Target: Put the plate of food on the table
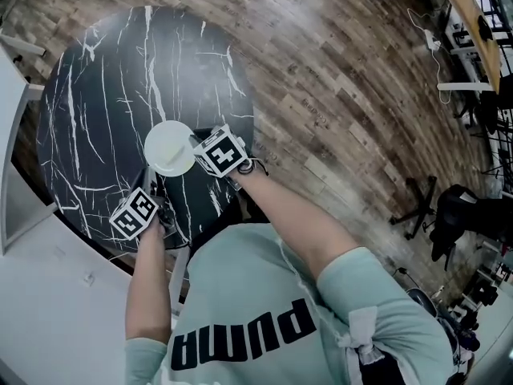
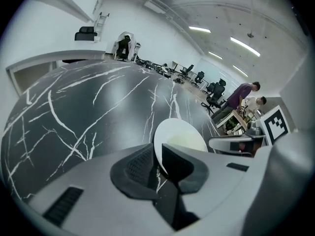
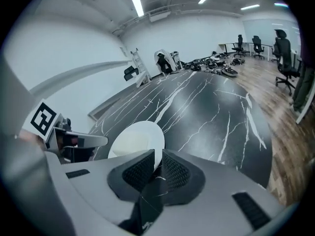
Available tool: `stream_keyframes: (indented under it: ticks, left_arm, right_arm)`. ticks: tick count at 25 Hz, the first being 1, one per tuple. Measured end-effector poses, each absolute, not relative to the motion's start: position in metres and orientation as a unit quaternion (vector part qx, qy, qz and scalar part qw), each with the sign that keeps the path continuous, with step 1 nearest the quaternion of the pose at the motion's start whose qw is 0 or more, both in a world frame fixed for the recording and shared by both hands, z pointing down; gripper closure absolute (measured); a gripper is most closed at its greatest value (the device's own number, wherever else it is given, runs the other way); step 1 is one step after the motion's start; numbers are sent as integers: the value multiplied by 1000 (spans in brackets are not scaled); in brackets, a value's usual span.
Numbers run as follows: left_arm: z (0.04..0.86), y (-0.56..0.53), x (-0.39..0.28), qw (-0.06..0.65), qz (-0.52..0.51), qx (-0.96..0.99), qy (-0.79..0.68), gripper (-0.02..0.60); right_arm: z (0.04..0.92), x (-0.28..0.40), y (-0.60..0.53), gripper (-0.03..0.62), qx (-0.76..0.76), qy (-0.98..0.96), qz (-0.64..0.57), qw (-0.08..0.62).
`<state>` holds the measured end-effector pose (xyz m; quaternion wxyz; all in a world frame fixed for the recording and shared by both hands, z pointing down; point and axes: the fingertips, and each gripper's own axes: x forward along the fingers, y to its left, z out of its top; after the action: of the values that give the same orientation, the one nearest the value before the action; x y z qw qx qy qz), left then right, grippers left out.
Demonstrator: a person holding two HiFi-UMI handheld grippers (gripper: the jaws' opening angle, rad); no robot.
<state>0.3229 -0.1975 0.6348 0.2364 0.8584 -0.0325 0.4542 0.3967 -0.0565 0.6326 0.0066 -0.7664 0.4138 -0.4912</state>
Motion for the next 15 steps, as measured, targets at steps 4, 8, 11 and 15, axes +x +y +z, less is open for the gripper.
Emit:
stream_keyframes:
  ticks: [4,8,11,15]
  left_arm:
    - [616,-192,315,195,437,877,-34,553]
    - [589,-168,302,148,418,896,-8,574]
    - [566,-143,292,122,397,910,9,575]
    - [541,-104,270,104,373,922,21,575]
  right_arm:
    - [620,391,-44,559,-778,423,-464,-16]
    - [596,379,-29,562,-787,433,-440,-3]
    - [575,368,-20,582,-793,441,-421,5]
    - [546,336,-10,584,-785,485,-384,-12]
